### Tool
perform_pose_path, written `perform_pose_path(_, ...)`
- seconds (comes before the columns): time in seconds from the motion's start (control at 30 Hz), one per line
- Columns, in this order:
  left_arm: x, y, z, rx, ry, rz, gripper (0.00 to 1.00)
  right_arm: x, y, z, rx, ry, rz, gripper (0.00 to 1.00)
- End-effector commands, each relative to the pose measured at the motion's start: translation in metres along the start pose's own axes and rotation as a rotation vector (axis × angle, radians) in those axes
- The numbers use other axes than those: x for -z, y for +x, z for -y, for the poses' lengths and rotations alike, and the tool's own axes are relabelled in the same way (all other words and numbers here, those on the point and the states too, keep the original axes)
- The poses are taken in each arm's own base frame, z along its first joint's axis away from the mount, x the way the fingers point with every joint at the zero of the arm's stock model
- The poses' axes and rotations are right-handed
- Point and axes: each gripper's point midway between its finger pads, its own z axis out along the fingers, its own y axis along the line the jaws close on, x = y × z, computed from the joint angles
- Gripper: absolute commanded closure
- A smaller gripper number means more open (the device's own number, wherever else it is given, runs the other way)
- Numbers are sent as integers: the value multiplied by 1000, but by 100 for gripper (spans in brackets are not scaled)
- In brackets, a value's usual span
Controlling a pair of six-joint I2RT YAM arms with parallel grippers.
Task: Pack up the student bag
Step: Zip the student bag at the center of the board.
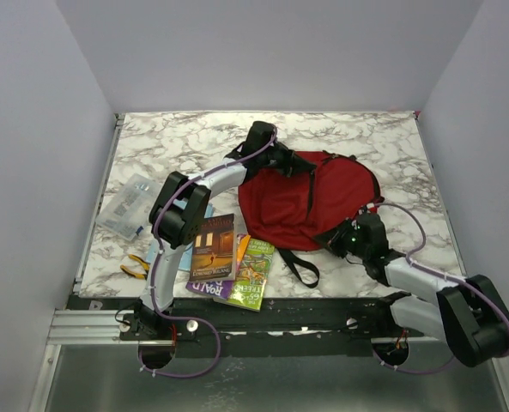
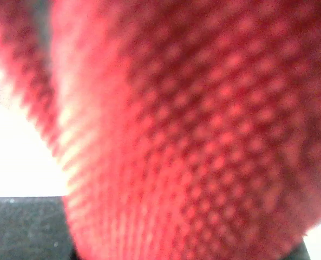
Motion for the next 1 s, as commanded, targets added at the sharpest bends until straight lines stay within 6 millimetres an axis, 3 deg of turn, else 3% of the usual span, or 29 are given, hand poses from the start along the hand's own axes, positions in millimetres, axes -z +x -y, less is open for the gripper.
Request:
perform_pose_path(0.0,4,-5,22,12,52,30,100,14,0,5,223,66,-27,81)
perform_pose_path(0.17,8,-10,14,13,38,22,100,37,-17,-46,356,5,-16,56)
perform_pose_path(0.33,10,-10,13,7,36,16,100,48,-27,-85,418,-31,-43,47)
perform_pose_path(0.47,11,-8,13,6,37,9,100,32,-63,-107,460,6,65,35)
perform_pose_path(0.57,13,-7,12,10,36,5,100,2,-81,-118,492,19,82,34)
perform_pose_path(0.73,16,-11,9,13,34,19,100,-35,-107,-111,571,115,120,44)
perform_pose_path(0.83,11,-19,5,24,29,31,100,-43,-102,-112,600,70,104,71)
perform_pose_path(0.87,9,-21,7,20,34,35,100,-44,-95,-108,602,60,82,82)
perform_pose_path(0.97,0,-32,11,21,48,54,100,-54,-79,-83,611,74,27,99)
